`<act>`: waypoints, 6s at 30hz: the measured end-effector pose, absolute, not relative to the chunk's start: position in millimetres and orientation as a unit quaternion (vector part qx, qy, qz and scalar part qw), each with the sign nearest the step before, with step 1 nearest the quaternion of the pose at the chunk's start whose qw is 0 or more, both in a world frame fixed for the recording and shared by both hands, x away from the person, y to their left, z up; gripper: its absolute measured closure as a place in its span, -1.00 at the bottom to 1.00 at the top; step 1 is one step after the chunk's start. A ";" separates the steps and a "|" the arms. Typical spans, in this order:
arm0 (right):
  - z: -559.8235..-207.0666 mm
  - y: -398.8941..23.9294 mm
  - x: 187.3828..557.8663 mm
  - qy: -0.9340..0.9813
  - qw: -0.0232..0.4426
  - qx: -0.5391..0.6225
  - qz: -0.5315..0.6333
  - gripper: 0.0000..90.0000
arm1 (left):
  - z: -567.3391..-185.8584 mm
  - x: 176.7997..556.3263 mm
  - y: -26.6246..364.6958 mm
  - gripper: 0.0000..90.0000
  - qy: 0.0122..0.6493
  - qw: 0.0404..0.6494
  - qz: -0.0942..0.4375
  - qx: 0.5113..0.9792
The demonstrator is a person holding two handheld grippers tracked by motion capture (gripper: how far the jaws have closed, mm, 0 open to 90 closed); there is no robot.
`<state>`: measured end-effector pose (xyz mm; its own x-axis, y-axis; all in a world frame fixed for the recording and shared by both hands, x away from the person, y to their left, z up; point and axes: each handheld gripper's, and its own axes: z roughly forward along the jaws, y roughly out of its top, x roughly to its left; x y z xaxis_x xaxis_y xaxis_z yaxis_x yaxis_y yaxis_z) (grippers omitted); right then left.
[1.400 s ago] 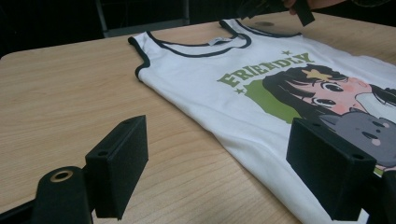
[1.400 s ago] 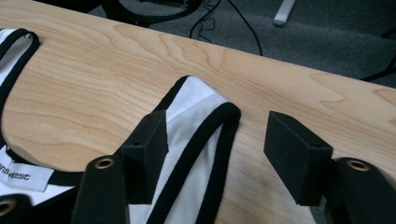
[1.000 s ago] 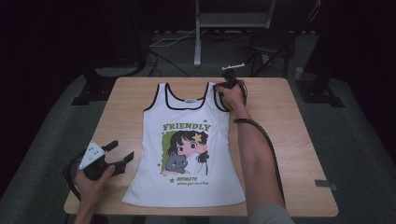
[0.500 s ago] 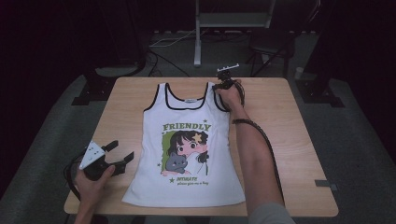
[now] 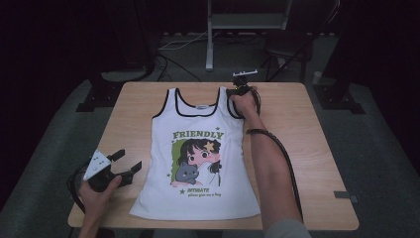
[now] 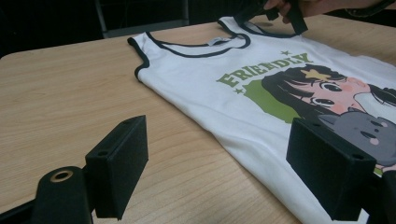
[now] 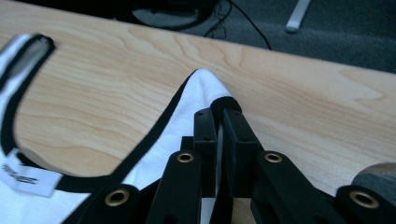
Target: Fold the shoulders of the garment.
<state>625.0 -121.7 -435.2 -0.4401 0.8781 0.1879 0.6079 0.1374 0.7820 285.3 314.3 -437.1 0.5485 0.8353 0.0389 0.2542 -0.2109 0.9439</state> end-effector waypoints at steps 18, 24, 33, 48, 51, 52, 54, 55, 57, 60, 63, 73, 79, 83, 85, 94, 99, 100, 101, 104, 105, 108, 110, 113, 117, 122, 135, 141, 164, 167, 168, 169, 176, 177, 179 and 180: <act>-404.5 -118.8 597.1 0.741 0.173 0.448 0.470 0.87 | -437.1 285.1 314.9 -0.54 0.379 0.503 0.290 0.720; -399.8 -119.9 585.8 0.742 0.180 0.438 0.474 0.87 | -437.0 285.2 314.8 -0.54 0.380 0.502 0.290 0.721; -392.7 -117.4 572.0 0.747 0.192 0.421 0.478 0.86 | -437.0 284.7 314.9 -0.54 0.380 0.502 0.291 0.720; -381.7 -107.7 540.5 0.762 0.220 0.371 0.482 0.86 | -437.0 284.7 314.7 -0.54 0.380 0.499 0.293 0.722; -380.6 -106.6 536.0 0.765 0.223 0.363 0.483 0.85 | -437.1 284.6 314.7 -0.54 0.380 0.501 0.292 0.720; -380.2 -106.0 533.7 0.766 0.225 0.360 0.483 0.85 | -437.0 284.7 314.7 -0.54 0.381 0.501 0.292 0.720; -380.0 -105.0 529.1 0.772 0.230 0.351 0.478 0.85 | -437.0 284.6 314.6 -0.54 0.380 0.500 0.292 0.721; -379.4 -103.4 523.7 0.774 0.235 0.343 0.477 0.85 | -437.0 284.8 314.7 -0.54 0.380 0.499 0.293 0.722; -378.2 -101.2 518.2 0.779 0.239 0.333 0.475 0.85 | -437.1 284.9 315.0 -0.54 0.381 0.502 0.291 0.720; -377.3 -98.8 513.0 0.786 0.247 0.319 0.470 0.85 | -437.2 284.7 315.0 -0.54 0.382 0.503 0.291 0.719; -377.4 -95.6 504.1 0.791 0.249 0.307 0.466 0.84 | -437.2 284.5 314.6 -0.54 0.380 0.501 0.293 0.720; -389.0 -86.4 472.4 0.818 0.257 0.262 0.442 0.83 | -437.1 284.8 314.1 -0.54 0.379 0.499 0.294 0.722; -392.8 -75.5 457.1 0.836 0.265 0.227 0.424 0.83 | -437.1 284.6 314.0 -0.54 0.379 0.498 0.294 0.723; -398.6 -70.5 449.7 0.846 0.254 0.215 0.417 0.78 | -437.1 284.7 314.1 -0.54 0.379 0.498 0.294 0.723; -402.3 -69.3 448.6 0.848 0.251 0.216 0.414 0.73 | -437.1 284.8 313.8 -0.54 0.379 0.497 0.294 0.723; -419.8 -61.8 457.2 0.855 0.242 0.237 0.393 0.23 | -437.2 284.5 312.8 -0.54 0.378 0.496 0.296 0.723; -428.6 -52.2 470.2 0.855 0.221 0.261 0.391 0.08 | -437.1 284.4 313.1 -0.54 0.377 0.495 0.297 0.724; -430.0 -49.8 472.4 0.855 0.217 0.263 0.391 0.07 | -437.0 284.4 313.3 -0.54 0.377 0.496 0.297 0.724; -431.4 -47.6 474.6 0.856 0.215 0.264 0.390 0.07 | -437.0 284.4 313.5 -0.54 0.377 0.496 0.297 0.724; -435.9 -41.9 480.0 0.857 0.210 0.268 0.386 0.09 | -437.0 284.5 313.4 -0.54 0.376 0.496 0.297 0.724; -437.5 -40.3 481.3 0.858 0.208 0.271 0.385 0.12 | -437.0 284.5 313.3 -0.54 0.376 0.496 0.297 0.724; -441.6 -38.5 485.3 0.858 0.200 0.275 0.385 0.23 | -437.1 284.5 313.2 -0.54 0.376 0.496 0.297 0.724; -441.4 -38.3 487.5 0.857 0.197 0.279 0.386 0.35 | -437.0 284.5 313.3 -0.54 0.376 0.496 0.296 0.724; -441.2 -38.7 490.1 0.856 0.182 0.287 0.389 0.56 | -437.1 284.6 312.8 -0.54 0.378 0.496 0.295 0.724; -440.2 -39.7 494.7 0.853 0.156 0.299 0.398 0.82 | -437.1 284.3 312.7 -0.54 0.376 0.495 0.296 0.725; -440.3 -45.9 498.7 0.840 0.129 0.321 0.417 0.91 | -437.1 284.3 312.8 -0.54 0.376 0.495 0.296 0.725; -414.8 -64.8 465.9 0.841 0.149 0.274 0.443 0.91 | -437.1 284.5 312.6 -0.54 0.376 0.495 0.295 0.725; -416.8 -62.8 448.7 0.853 0.152 0.247 0.434 0.90 | -437.1 284.6 311.9 -0.54 0.375 0.493 0.297 0.727; -426.1 -66.9 441.0 0.844 0.173 0.278 0.424 -0.24 | -437.1 284.4 311.3 -0.54 0.373 0.489 0.298 0.730; -428.7 -72.1 438.6 0.831 0.176 0.304 0.430 -0.38 | -437.1 284.4 311.1 -0.54 0.373 0.489 0.298 0.730; -428.9 -73.5 437.7 0.829 0.179 0.309 0.430 -0.41 | -437.1 284.4 311.0 -0.54 0.373 0.489 0.298 0.730; -428.9 -74.5 437.2 0.827 0.179 0.312 0.433 -0.44 | -437.1 284.4 311.0 -0.54 0.373 0.489 0.299 0.730; -422.3 -79.9 431.7 0.813 0.183 0.337 0.439 -0.56 | -437.1 284.3 310.9 -0.54 0.373 0.488 0.299 0.730; -420.9 -81.1 430.0 0.810 0.183 0.339 0.442 -0.56 | -437.1 284.3 310.9 -0.54 0.373 0.488 0.299 0.730; -419.8 -82.0 428.6 0.808 0.183 0.340 0.444 -0.57 | -437.1 284.5 310.9 -0.54 0.374 0.488 0.299 0.730; -418.3 -83.8 426.6 0.806 0.182 0.343 0.447 -0.58 | -437.1 284.6 310.9 -0.54 0.374 0.488 0.298 0.730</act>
<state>426.6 -83.8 -418.3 -0.6989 0.7151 0.0134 0.3898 0.3651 0.8455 284.6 310.9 -437.1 0.5421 0.8374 0.0697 0.2547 -0.2428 0.9361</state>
